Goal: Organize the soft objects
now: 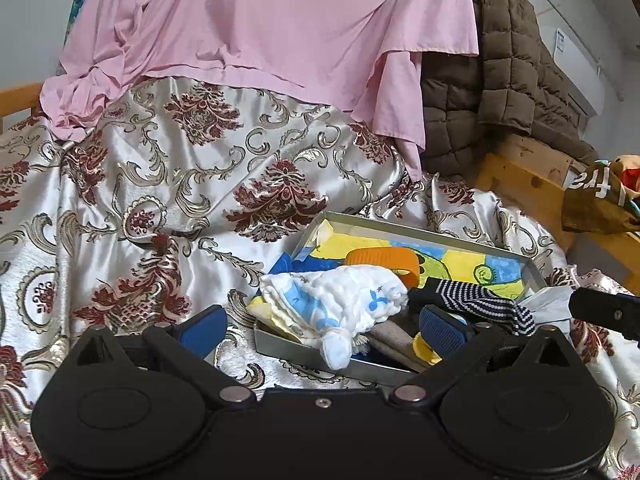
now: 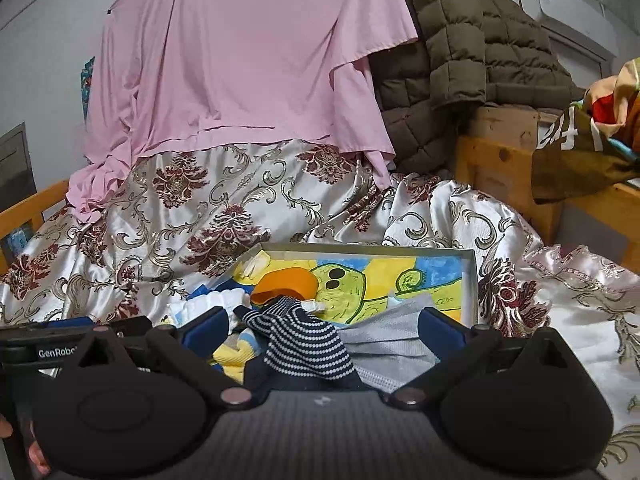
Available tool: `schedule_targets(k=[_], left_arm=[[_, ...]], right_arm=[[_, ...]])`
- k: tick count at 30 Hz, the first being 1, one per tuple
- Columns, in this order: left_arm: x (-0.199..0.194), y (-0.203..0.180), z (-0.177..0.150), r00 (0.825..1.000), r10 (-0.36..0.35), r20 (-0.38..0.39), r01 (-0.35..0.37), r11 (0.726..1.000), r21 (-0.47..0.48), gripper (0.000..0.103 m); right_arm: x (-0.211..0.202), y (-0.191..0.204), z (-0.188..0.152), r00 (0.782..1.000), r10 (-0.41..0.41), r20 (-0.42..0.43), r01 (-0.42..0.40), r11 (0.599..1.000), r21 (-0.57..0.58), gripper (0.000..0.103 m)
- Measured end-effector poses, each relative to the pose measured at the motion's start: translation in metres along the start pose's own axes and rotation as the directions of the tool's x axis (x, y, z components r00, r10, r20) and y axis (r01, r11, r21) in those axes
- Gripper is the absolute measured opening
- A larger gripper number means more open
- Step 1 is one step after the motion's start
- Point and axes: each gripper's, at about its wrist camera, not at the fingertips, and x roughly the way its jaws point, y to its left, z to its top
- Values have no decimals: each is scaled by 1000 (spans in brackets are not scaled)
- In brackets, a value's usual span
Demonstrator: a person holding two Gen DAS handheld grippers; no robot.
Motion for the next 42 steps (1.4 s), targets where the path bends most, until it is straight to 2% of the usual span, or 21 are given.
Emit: schedule_targets(k=[13, 22, 33, 42], left_arm=[[-43, -1, 4, 1000, -10, 23, 10, 1000, 10, 102], [-83, 2, -6, 999, -14, 34, 13, 1000, 17, 102], [-146, 13, -29, 999, -19, 45, 18, 1000, 23, 102], [-187, 26, -49, 999, -6, 47, 4, 999, 32, 102]], right_arm=[[-37, 16, 1, 1000, 8, 13, -7, 1000, -16, 103], [-75, 34, -6, 1000, 3, 27, -2, 1000, -31, 103], [-131, 66, -37, 999, -10, 40, 11, 999, -35, 103], [-167, 86, -71, 999, -36, 17, 36, 999, 14, 103]])
